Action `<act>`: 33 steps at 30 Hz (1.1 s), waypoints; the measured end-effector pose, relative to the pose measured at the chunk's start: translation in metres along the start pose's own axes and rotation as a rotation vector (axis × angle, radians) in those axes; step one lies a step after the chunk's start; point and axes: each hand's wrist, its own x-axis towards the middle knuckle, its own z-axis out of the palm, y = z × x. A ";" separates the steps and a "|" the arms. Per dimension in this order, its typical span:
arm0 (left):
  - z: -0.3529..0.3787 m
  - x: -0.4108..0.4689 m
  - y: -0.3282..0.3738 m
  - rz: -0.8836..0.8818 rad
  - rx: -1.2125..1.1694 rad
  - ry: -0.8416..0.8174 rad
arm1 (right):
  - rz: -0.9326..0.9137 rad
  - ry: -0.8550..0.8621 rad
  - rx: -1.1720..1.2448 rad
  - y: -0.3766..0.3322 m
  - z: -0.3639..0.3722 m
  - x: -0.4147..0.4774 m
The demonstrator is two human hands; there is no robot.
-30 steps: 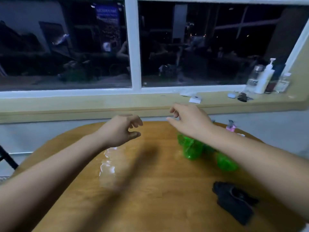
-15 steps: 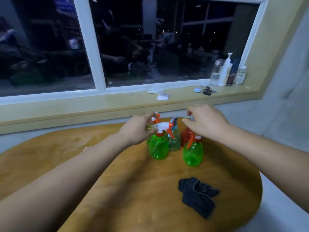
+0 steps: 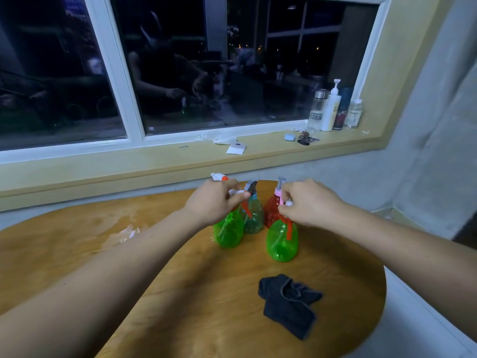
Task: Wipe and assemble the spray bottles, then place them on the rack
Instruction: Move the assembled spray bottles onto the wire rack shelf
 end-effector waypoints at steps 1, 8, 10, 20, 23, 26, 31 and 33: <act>0.000 -0.002 -0.001 -0.010 0.005 -0.001 | 0.001 -0.004 0.001 0.001 0.001 0.000; -0.018 -0.019 -0.004 -0.028 0.063 -0.049 | 0.000 -0.039 -0.023 0.001 0.007 0.001; -0.025 -0.025 -0.009 -0.032 0.061 -0.063 | -0.014 -0.031 0.006 -0.003 0.005 0.001; -0.107 -0.087 -0.052 -0.131 0.117 0.009 | -0.197 0.020 0.134 -0.084 -0.017 -0.008; -0.146 -0.123 -0.077 -0.184 0.152 0.042 | -0.269 0.025 0.189 -0.129 -0.019 -0.010; -0.189 -0.169 -0.107 -0.270 0.229 0.083 | -0.381 0.028 0.233 -0.182 -0.020 -0.010; -0.259 -0.255 -0.157 -0.417 0.356 0.154 | -0.582 0.020 0.292 -0.278 -0.021 -0.014; -0.289 -0.294 -0.173 -0.490 0.401 0.175 | -0.681 0.027 0.313 -0.323 -0.023 -0.019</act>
